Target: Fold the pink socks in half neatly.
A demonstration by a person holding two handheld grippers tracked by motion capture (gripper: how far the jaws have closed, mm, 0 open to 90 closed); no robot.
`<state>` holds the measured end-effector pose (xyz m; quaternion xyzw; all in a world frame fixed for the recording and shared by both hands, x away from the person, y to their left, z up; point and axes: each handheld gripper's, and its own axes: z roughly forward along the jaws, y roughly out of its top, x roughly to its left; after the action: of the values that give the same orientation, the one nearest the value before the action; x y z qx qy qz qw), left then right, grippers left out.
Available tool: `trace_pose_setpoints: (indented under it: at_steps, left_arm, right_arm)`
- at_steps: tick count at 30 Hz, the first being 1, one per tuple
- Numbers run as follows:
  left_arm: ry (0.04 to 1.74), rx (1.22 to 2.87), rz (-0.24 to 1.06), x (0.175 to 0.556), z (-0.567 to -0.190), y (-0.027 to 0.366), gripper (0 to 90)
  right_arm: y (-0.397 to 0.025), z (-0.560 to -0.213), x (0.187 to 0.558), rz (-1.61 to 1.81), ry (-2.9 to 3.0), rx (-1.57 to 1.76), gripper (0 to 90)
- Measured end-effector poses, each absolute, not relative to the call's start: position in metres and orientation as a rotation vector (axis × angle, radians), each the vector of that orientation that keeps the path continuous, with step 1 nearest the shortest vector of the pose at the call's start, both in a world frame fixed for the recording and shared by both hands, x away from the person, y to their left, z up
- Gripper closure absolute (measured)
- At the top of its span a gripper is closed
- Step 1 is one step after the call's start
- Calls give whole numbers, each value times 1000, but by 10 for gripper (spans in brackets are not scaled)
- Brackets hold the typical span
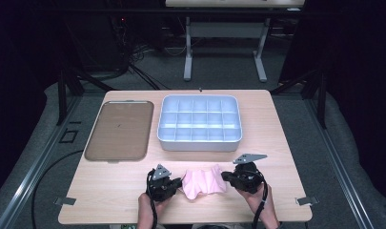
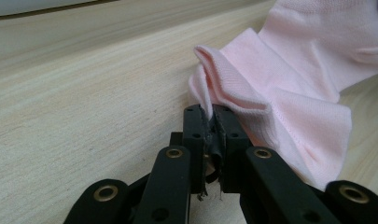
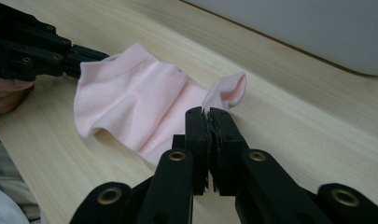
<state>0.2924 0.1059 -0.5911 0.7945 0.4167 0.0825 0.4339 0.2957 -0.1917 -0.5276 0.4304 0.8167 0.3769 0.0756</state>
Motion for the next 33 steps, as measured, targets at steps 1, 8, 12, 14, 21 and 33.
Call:
trace_pose_setpoints:
  at_steps: [1,8,12,14,21,33]
  left_arm:
    - [1038,1979,205,292,-591,106,844]
    - [1043,1979,210,292,-591,106,844]
    - [1041,1982,209,292,-591,106,844]
    - [1033,1985,215,292,-591,106,844]
    - [1036,1982,215,292,-591,106,844]
    - [1035,1982,218,292,-591,105,843]
  right_arm:
    - [-190,-527,296,1132,2449,1289,867]
    - [-174,-520,299,1150,2479,1218,867]
    - [-162,-515,300,1146,2499,1176,867]
    - [-156,-514,301,1142,2505,1155,867]
    - [-135,-514,304,1097,2558,1101,866]
    - [-104,-517,305,1062,2595,1024,867]
